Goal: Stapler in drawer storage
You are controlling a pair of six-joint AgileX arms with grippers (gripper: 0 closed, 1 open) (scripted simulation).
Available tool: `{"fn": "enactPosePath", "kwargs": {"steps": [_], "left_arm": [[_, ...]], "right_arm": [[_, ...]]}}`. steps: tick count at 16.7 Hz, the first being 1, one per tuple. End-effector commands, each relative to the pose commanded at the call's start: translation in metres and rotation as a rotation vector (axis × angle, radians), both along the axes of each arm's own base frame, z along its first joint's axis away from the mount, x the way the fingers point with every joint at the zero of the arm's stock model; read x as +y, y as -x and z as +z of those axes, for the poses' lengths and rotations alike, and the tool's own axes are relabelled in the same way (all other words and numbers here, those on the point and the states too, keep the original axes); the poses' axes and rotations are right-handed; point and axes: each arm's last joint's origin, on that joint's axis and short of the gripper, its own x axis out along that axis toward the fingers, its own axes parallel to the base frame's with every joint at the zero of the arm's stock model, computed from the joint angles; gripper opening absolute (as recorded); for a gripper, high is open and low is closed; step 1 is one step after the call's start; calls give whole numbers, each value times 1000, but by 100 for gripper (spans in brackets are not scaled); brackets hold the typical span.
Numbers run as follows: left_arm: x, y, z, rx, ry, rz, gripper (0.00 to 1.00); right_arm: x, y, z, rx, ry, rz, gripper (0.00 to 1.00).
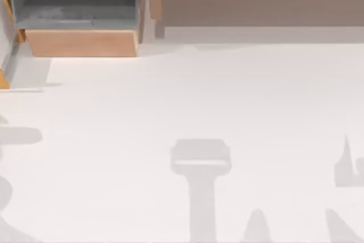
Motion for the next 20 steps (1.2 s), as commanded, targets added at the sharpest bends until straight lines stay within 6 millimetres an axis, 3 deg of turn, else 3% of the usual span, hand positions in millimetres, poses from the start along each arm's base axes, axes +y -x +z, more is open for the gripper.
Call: {"fn": "enactPosePath", "kwargs": {"steps": [3,10,16,20], "left_arm": [[-1,-3,-1,6,6,-7,0],[-1,-56,-1,4,4,-2,0],[-2,-61,-2,10,7,-3,0],[-4,-88,-2,4,6,-21,0]], "right_arm": [[0,0,0,0,0,0,100],[0,0,0,0,0,0,100],[0,0,0,0,0,0,100],[0,0,0,0,0,0,100]]}}
